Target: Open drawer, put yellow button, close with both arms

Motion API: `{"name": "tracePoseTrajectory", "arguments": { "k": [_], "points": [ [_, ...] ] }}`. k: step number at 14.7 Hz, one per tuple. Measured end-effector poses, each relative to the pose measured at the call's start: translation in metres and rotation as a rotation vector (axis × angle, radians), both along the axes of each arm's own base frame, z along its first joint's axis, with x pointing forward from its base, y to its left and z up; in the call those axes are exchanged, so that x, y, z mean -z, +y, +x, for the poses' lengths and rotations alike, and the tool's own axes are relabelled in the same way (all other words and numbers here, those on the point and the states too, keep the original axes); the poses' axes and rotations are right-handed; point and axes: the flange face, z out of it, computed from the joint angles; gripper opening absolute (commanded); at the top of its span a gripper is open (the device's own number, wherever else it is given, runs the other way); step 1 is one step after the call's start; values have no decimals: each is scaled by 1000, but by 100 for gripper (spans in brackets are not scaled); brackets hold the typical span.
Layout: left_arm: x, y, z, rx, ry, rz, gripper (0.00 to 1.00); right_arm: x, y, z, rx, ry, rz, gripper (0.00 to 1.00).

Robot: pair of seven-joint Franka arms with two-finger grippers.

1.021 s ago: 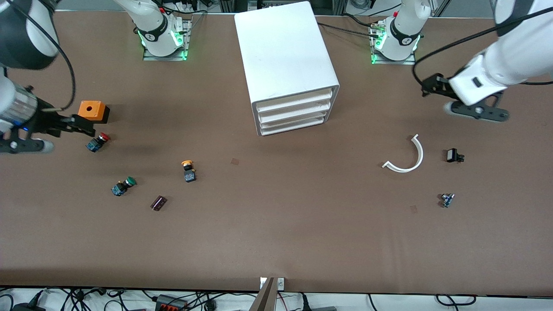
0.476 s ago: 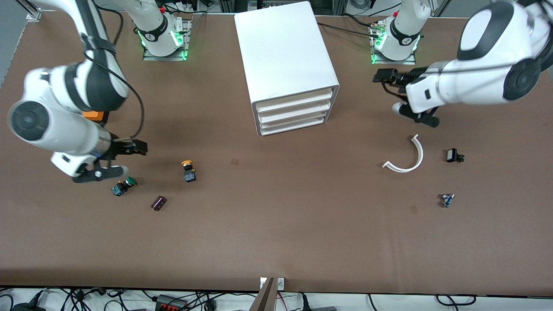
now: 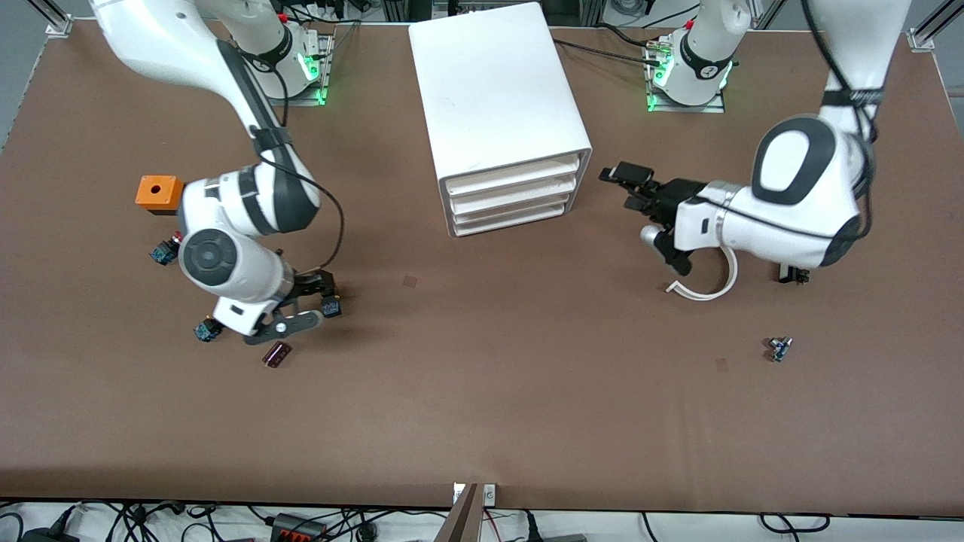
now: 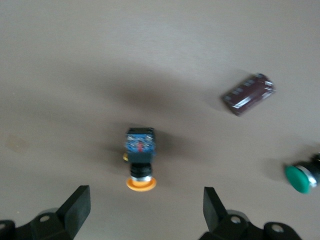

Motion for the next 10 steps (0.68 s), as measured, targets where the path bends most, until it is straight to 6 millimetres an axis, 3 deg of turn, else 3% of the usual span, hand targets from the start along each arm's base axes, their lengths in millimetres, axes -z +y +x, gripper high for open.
{"name": "tracePoseTrajectory", "arguments": {
  "k": [4,10],
  "points": [
    [54,-26,1,22,0,-115,100,30,2,5,-1,10,-7,100],
    [69,-80,-21,47,-71,-202,92,79,0,2,-1,50,-22,100]
  ]
}}
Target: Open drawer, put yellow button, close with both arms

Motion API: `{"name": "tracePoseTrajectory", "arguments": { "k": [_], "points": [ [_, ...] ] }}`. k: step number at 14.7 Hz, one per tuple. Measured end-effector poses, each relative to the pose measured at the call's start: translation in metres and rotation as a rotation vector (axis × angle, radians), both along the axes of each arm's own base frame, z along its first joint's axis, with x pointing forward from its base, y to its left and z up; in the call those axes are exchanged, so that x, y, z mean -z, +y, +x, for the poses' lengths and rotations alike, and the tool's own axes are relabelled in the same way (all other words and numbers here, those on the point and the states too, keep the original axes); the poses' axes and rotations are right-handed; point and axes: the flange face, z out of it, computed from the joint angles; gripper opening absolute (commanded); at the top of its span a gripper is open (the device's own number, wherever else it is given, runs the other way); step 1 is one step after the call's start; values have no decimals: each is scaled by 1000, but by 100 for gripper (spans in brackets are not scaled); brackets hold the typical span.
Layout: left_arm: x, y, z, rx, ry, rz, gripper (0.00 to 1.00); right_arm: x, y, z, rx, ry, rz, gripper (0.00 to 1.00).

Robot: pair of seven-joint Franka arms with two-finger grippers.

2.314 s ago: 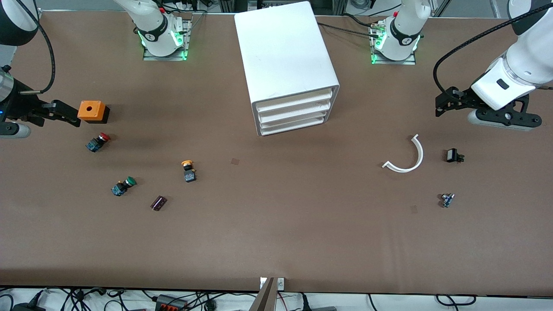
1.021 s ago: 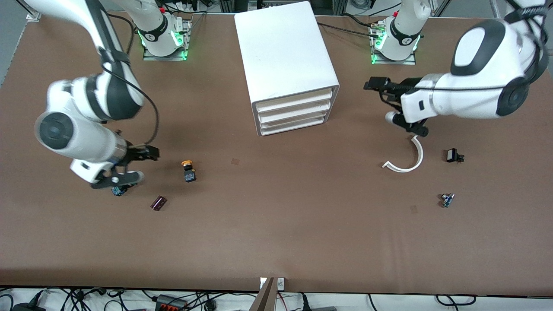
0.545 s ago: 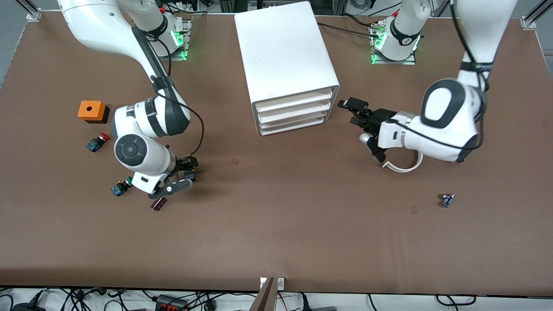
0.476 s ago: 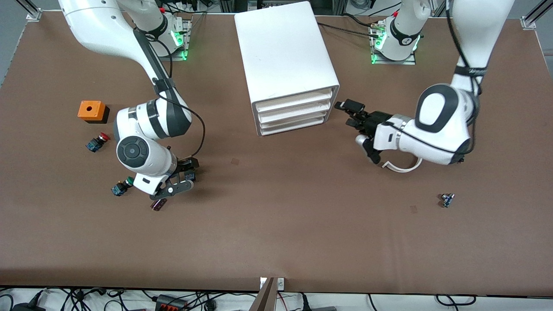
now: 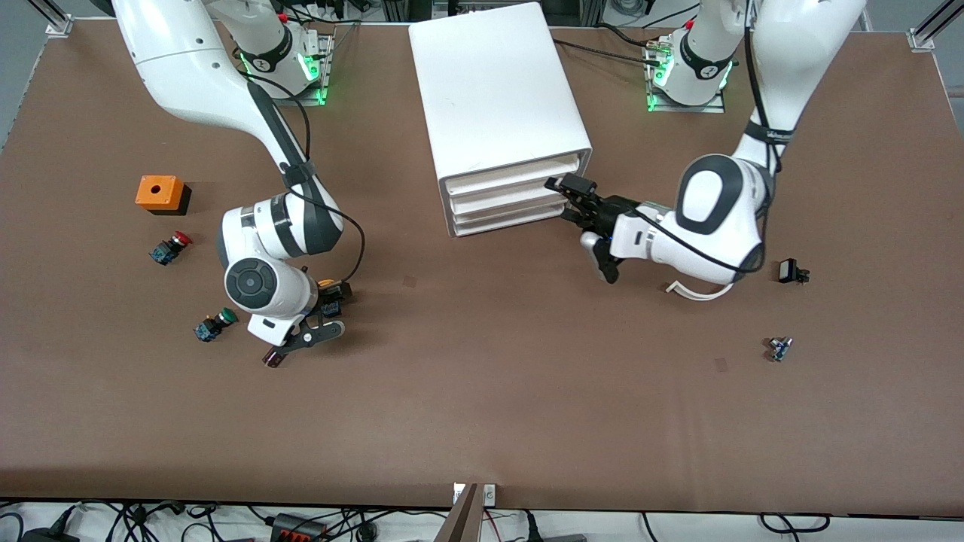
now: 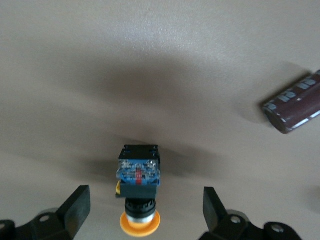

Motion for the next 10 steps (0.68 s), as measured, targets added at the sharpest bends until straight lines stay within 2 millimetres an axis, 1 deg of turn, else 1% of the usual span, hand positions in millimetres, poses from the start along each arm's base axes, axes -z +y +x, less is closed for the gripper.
{"name": "tracePoseTrajectory", "arguments": {
  "k": [2,5,6,8,9,10],
  "points": [
    [6,-2,-6,29,-23,-22,84,11,0,-2,0,12,-4,100],
    [17,1,-13,79,-74,-73,80,21,5,-5,-5,29,0,100],
    [20,0,-17,87,-76,-81,75,22,7,-6,-4,32,5,99],
    [23,-7,-26,102,-67,-98,63,22,8,-7,2,35,11,86],
    [24,-11,-30,109,-65,-104,56,23,8,-7,2,36,11,77],
    [23,-13,-31,113,-65,-106,47,23,7,-7,3,37,11,71]
  ]
}}
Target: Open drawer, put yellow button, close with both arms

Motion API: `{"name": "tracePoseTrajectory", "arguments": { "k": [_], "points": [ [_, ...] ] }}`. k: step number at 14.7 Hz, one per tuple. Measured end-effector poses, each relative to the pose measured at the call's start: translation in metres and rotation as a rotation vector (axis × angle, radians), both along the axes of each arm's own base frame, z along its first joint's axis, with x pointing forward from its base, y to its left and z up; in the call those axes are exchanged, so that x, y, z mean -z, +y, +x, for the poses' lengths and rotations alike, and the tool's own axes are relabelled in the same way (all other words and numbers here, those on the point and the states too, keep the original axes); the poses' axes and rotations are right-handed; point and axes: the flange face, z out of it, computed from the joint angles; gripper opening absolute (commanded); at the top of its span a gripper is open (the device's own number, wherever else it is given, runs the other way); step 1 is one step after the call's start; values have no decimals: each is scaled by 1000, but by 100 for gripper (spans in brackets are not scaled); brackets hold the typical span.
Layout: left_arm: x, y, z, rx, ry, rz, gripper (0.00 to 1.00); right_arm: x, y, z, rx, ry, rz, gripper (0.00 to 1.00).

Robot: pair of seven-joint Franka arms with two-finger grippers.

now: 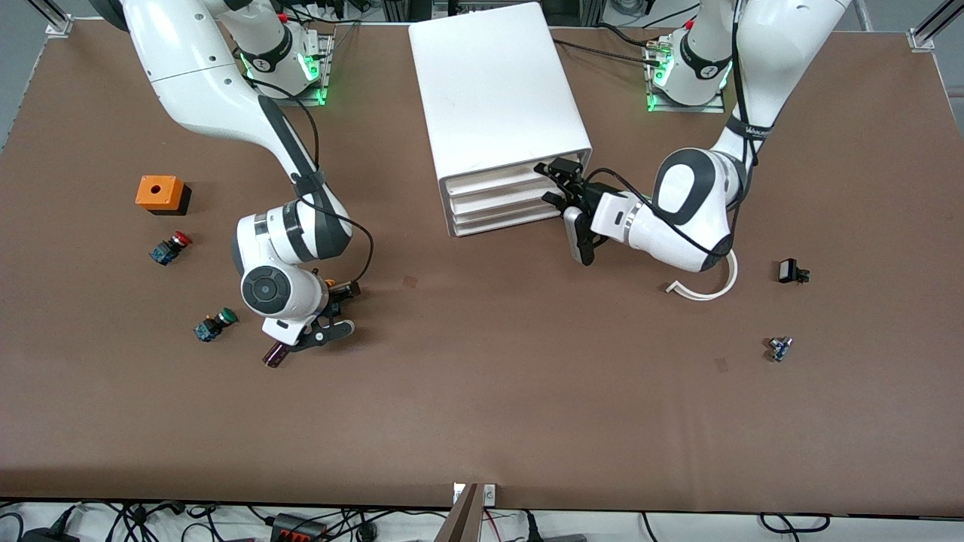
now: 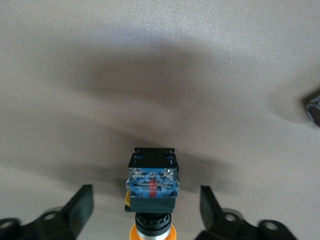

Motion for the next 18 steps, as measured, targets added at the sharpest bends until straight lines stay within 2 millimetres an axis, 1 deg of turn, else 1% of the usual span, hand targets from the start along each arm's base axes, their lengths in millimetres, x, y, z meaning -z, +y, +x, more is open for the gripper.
{"name": "tracePoseTrajectory", "arguments": {
  "k": [2,3,6,7,9,10,11,12,13,15,17,18],
  "points": [
    [-1,-1,-2,8,-7,-6,29,2,0,0,0,3,-1,48],
    [0,-2,-3,15,-15,-15,23,2,0,-1,0,4,-1,38],
    [5,1,-5,30,-25,-33,14,3,-1,0,3,5,-1,14],
    [4,1,-5,31,-21,-41,14,3,-2,0,4,5,-1,8],
    [2,2,-2,41,-38,-39,13,2,-3,1,6,1,1,1],
    [0,4,2,51,-54,-28,13,-2,-3,5,8,-9,4,0],
    [-5,7,9,52,-71,-18,13,-12,-2,11,10,-32,11,0],
    [-9,12,19,45,-84,-9,13,-29,0,20,10,-63,22,0],
    [-11,16,28,36,-97,-5,13,-51,4,28,8,-97,33,0],
    [-10,25,47,14,-113,-6,13,-104,14,40,-1,-155,55,0],
    [-8,35,68,7,-139,5,13,-159,28,44,-17,-186,69,0],
    [-12,38,79,13,-164,13,16,-186,36,44,-27,-195,75,0]
  ]
}}
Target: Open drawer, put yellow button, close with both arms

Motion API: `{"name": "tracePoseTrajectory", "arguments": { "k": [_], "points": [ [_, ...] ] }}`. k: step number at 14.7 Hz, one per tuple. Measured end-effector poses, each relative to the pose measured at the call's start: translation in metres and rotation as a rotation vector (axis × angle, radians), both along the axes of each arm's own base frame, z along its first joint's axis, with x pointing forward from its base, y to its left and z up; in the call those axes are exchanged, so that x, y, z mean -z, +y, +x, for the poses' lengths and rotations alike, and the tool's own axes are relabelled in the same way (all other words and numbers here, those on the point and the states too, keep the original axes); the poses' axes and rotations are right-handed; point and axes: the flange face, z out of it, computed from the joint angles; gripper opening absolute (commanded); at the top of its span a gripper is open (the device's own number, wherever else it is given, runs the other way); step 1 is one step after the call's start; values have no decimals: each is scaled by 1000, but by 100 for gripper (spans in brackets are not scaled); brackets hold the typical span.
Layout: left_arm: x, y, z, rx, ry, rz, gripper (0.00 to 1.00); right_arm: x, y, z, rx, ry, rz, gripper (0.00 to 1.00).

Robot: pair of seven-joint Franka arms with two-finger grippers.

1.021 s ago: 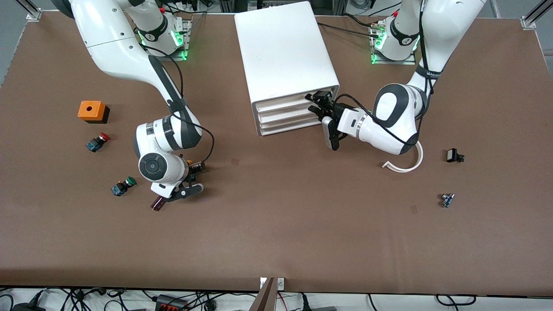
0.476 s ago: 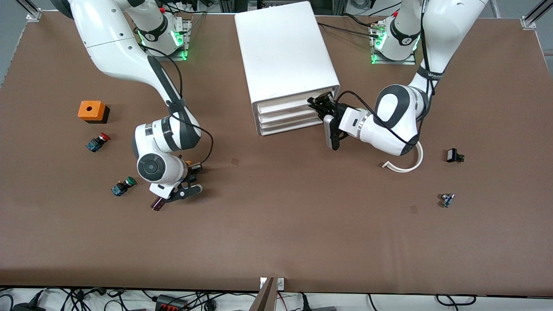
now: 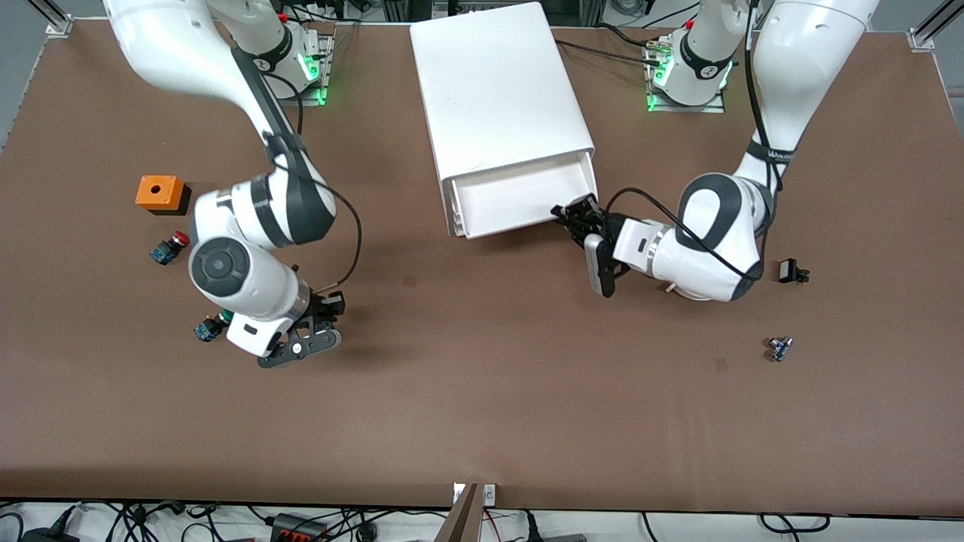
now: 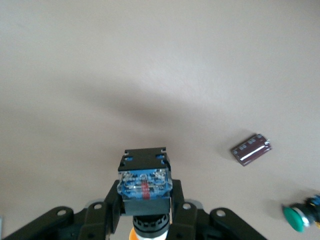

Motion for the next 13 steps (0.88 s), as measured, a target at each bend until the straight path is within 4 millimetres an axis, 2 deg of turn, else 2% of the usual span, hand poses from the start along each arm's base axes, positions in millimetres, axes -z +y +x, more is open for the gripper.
{"name": "tracePoseTrajectory", "arguments": {
  "k": [1,3,4,7,9,13],
  "points": [
    [-4,3,11,2,-25,12,18,-25,9,-1,-13,-9,7,0],
    [-5,10,30,-7,-56,23,70,-57,32,-7,-46,-23,16,0],
    [-4,12,36,-13,-59,25,100,-62,44,-11,-63,-24,17,0],
    [-3,21,45,-27,-69,55,100,-74,79,-25,-114,-45,27,0],
    [-12,34,51,-31,-46,97,100,-92,104,-36,-149,-77,43,0],
    [-60,48,59,-61,74,292,100,-133,177,-74,-154,-148,96,0]
  ]
}}
